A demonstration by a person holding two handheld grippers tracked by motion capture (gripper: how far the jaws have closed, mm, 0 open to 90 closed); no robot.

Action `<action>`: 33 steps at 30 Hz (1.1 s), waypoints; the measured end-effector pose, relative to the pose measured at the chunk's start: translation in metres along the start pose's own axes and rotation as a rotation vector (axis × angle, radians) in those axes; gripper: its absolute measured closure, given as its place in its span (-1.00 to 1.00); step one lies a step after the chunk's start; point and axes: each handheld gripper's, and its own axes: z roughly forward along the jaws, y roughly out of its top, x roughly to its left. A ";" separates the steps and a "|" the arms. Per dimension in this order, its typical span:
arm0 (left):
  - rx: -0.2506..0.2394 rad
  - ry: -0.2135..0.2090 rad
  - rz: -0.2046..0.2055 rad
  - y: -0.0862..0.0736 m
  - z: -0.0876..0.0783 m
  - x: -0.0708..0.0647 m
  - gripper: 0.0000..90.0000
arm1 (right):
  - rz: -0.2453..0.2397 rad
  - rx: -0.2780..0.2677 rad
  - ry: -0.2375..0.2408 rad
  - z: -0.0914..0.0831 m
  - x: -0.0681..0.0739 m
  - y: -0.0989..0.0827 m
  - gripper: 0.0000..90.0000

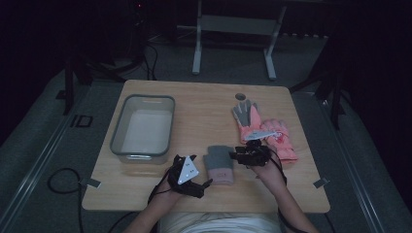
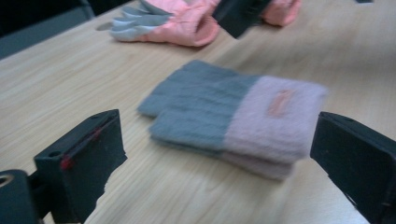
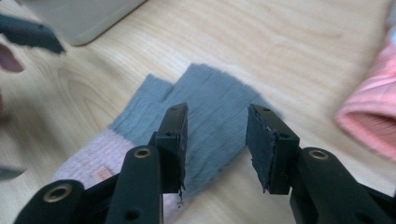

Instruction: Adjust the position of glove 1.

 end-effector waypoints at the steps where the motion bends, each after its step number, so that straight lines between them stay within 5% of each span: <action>1: 0.001 -0.025 0.013 0.004 0.001 -0.003 -0.92 | -0.008 -0.012 0.012 -0.002 -0.002 0.001 0.30; 7: 0.060 -0.193 0.121 0.021 0.019 -0.006 -0.68 | -0.033 -0.041 0.021 0.000 -0.012 0.013 0.32; 13: 0.091 -0.278 0.197 0.022 0.027 -0.004 -0.35 | -0.022 -0.034 0.017 0.014 -0.020 0.016 0.32; 21: 0.179 -0.286 0.264 0.016 0.040 -0.003 -0.29 | 0.018 0.018 0.013 0.046 -0.029 0.009 0.13; 33: 0.195 -0.288 0.284 0.012 0.047 -0.005 -0.31 | 0.040 0.091 -0.006 0.067 -0.032 -0.003 -0.25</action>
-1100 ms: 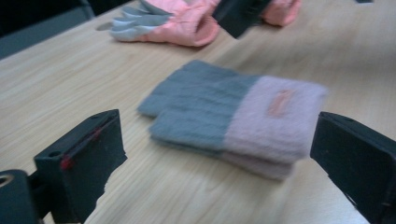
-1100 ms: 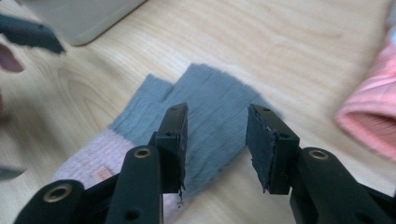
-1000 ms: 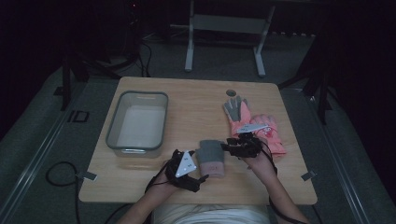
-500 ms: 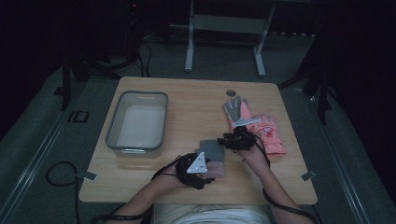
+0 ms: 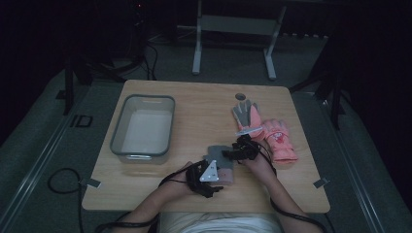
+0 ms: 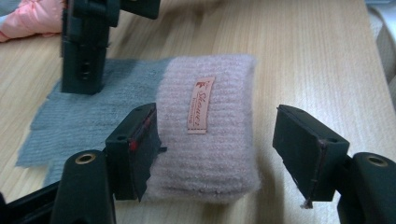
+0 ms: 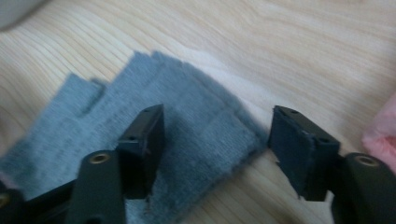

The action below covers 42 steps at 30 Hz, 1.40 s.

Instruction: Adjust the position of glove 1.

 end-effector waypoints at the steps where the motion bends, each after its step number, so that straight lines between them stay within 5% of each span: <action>1: 0.001 0.009 0.002 0.000 0.001 -0.001 -0.31 | 0.005 -0.002 0.003 0.001 -0.001 -0.001 -0.25; 4: 0.006 0.015 -0.002 -0.002 0.003 0.000 -0.31 | -0.006 -0.002 0.004 0.001 0.001 -0.001 -0.18; 8: 0.029 0.041 0.016 -0.006 0.009 0.000 -0.30 | -0.010 0.009 0.045 0.000 0.003 -0.001 0.26; 13: 0.036 0.095 0.051 -0.003 0.008 -0.002 0.06 | 0.018 0.026 0.095 0.001 0.005 0.001 0.60; 16: 0.028 0.092 0.033 0.001 0.002 0.000 0.39 | 0.006 0.023 0.080 0.001 0.008 0.002 0.65; 19: 0.045 0.086 0.036 0.004 -0.001 0.002 0.48 | 0.010 0.026 0.076 0.000 0.009 0.004 0.67; 42: 0.066 0.111 0.050 0.027 -0.070 0.034 0.52 | -0.048 -0.080 0.136 -0.033 0.037 0.065 0.68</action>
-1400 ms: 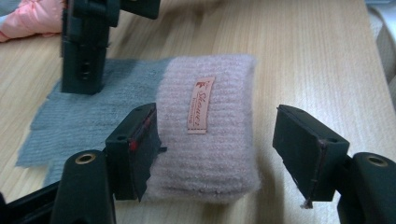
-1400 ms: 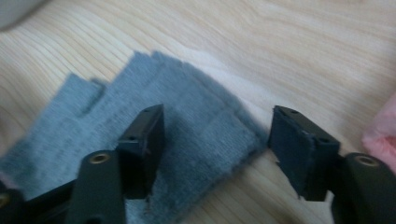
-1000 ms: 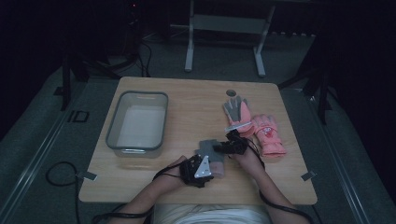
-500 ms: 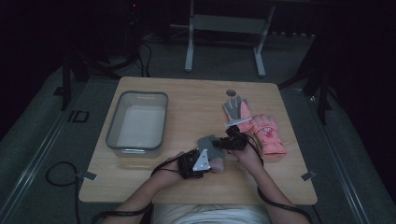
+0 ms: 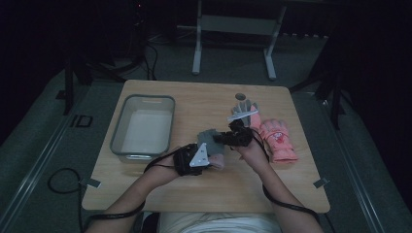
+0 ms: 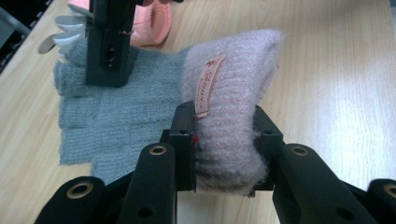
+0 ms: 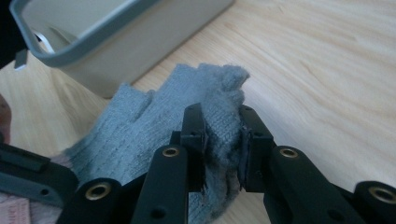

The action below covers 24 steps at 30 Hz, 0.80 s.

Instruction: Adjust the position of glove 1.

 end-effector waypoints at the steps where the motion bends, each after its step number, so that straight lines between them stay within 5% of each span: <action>1: 0.004 0.002 -0.002 0.000 -0.002 0.001 0.52 | -0.006 -0.002 0.002 0.000 0.002 0.003 0.68; 11: 0.018 0.039 -0.017 -0.007 -0.028 0.014 0.53 | -0.077 -0.010 0.011 0.005 0.021 0.037 0.68; 24: 0.072 0.060 -0.013 -0.022 -0.066 0.047 0.53 | -0.120 -0.032 0.033 0.024 0.044 0.085 0.68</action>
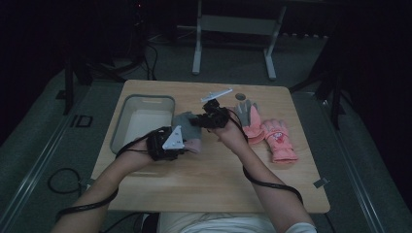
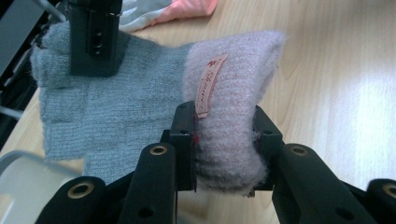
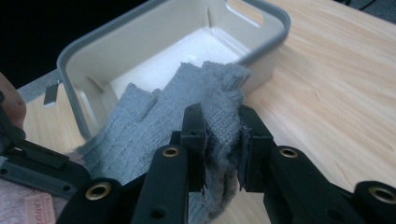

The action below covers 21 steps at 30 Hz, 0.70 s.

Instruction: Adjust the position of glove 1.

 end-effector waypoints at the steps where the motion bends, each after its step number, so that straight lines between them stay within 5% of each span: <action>1: 0.001 0.001 -0.003 -0.003 -0.002 0.003 0.53 | 0.000 -0.003 0.004 0.002 0.002 0.004 0.68; 21: 0.074 0.007 -0.018 -0.072 -0.048 0.047 0.53 | -0.011 -0.025 0.062 0.072 0.037 0.061 0.68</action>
